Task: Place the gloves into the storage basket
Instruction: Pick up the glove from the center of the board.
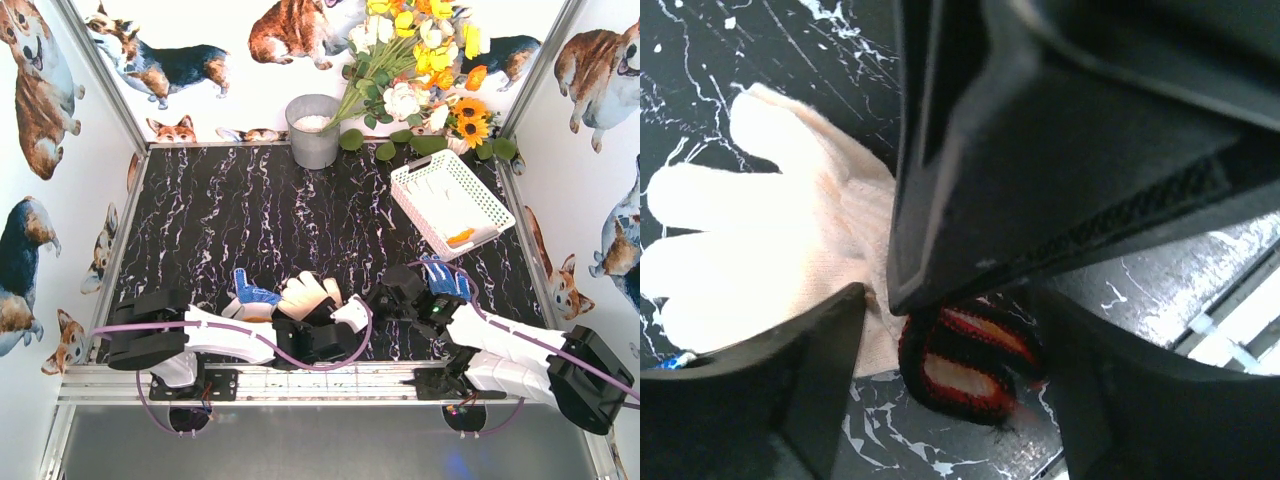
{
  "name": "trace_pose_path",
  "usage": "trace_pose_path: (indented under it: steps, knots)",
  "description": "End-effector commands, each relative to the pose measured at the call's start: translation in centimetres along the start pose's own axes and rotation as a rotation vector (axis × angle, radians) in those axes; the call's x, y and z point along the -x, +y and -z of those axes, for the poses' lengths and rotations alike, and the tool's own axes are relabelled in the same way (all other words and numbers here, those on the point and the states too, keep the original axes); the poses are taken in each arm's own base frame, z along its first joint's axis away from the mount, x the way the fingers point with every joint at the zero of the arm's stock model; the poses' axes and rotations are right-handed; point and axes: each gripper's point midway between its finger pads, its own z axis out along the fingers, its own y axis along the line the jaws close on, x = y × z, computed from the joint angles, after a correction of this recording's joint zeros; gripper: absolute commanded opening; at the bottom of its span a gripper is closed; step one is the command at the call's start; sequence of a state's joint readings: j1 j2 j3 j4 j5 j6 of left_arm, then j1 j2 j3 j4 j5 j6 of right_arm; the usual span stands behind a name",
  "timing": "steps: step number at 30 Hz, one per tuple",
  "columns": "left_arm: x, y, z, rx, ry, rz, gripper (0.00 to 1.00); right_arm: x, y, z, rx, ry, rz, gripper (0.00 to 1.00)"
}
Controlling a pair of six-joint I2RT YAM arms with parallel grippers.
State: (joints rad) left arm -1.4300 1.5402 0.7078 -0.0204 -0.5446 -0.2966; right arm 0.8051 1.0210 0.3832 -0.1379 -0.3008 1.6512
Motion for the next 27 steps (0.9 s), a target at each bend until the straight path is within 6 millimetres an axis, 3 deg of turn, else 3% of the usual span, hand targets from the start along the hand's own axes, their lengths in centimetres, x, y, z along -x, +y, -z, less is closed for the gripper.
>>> trace_pose_path:
  steps: [1,5,11,16,23,27]
  knots:
    - [1.5,0.8,-0.5,0.088,-0.047,0.021,0.57,0.1,1.8,0.4,0.079,-0.018,0.005,0.00]
    - [1.3,1.3,-0.4,0.118,-0.044,0.031,0.36,0.2,1.7,0.6,0.080,-0.031,0.005,0.00]
    - [0.1,1.1,0.5,0.075,-0.038,0.028,0.16,1.0,1.7,1.1,0.065,-0.087,0.032,0.00]
    - [-0.5,1.2,1.3,0.043,-0.052,0.067,0.00,1.6,2.1,1.9,0.028,-0.144,0.098,0.26]
    - [-1.2,1.1,1.8,0.002,-0.057,0.096,0.00,3.3,3.4,2.8,0.054,-0.248,0.158,0.54]
    - [-0.9,1.1,2.3,-0.017,-0.084,0.118,0.00,3.3,4.1,2.2,0.073,-0.227,0.217,0.62]
